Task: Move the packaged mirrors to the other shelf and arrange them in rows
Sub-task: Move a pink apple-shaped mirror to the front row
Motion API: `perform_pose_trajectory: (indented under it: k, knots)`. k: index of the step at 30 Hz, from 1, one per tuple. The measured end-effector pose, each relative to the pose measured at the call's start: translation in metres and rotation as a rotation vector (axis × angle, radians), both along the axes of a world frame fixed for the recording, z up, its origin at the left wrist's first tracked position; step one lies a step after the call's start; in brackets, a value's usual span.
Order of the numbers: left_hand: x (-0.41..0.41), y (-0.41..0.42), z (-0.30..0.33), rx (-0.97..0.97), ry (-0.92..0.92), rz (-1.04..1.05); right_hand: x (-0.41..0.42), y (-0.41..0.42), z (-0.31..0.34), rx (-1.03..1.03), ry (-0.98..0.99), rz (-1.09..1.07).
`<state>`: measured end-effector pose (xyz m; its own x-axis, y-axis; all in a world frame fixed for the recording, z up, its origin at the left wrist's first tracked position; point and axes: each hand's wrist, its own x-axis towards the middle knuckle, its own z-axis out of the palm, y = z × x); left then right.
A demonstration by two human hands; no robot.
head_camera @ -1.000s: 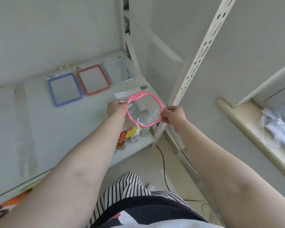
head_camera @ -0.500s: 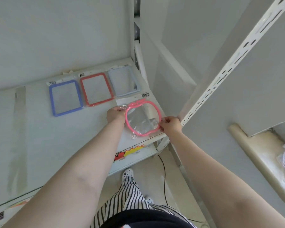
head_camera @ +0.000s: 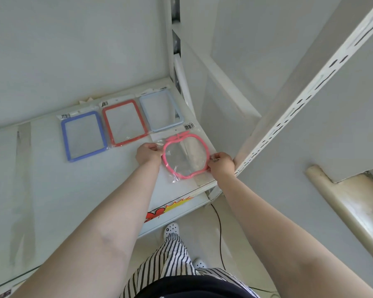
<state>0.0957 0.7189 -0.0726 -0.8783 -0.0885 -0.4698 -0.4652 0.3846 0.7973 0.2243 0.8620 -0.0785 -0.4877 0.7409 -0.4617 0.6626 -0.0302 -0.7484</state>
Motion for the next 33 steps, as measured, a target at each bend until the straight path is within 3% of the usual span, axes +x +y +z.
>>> perform_pose_trajectory:
  k: [23, 33]
  knots:
    - [-0.003, -0.006, -0.006, -0.073, 0.046, -0.024, 0.000, -0.002, 0.010, -0.002, -0.060, 0.057]
    - [0.005, -0.011, 0.003, -0.135, 0.051, -0.040, 0.014, -0.022, 0.033, 0.296, -0.284, 0.277]
